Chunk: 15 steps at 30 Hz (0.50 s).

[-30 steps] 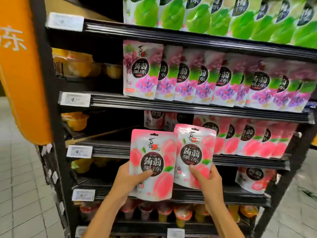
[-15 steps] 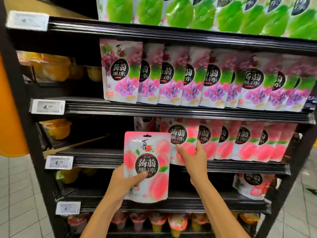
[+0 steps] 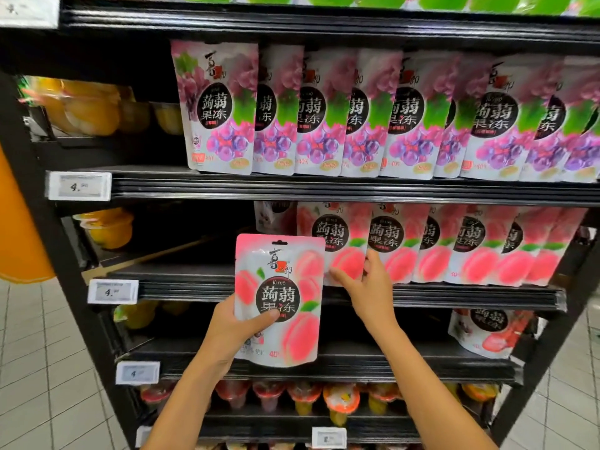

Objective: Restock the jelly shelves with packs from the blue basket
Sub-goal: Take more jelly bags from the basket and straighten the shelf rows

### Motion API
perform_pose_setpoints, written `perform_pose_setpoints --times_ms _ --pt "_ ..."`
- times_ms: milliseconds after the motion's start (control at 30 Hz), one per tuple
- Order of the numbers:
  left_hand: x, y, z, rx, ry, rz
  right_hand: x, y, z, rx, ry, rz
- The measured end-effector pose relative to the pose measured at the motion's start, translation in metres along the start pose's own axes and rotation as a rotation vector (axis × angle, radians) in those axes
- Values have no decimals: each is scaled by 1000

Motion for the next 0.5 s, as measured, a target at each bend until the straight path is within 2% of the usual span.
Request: perform_pose_setpoints --times_ms 67,233,500 --pt "-2 0 -2 1 2 2 8 -5 2 41 0 19" --pt "-7 3 -7 16 -2 12 13 -18 3 552 -14 140" --pt "-11 5 -6 26 -4 -13 4 -16 5 580 44 149"
Point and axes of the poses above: each hand's wrist, its own x-axis away from the middle knuckle, its own y-axis out of the palm, z = x × y, the point moved 5 cm from there along -x, towards the middle knuckle, and after that the axes turned 13 degrees about -y, right-handed, at the moved point
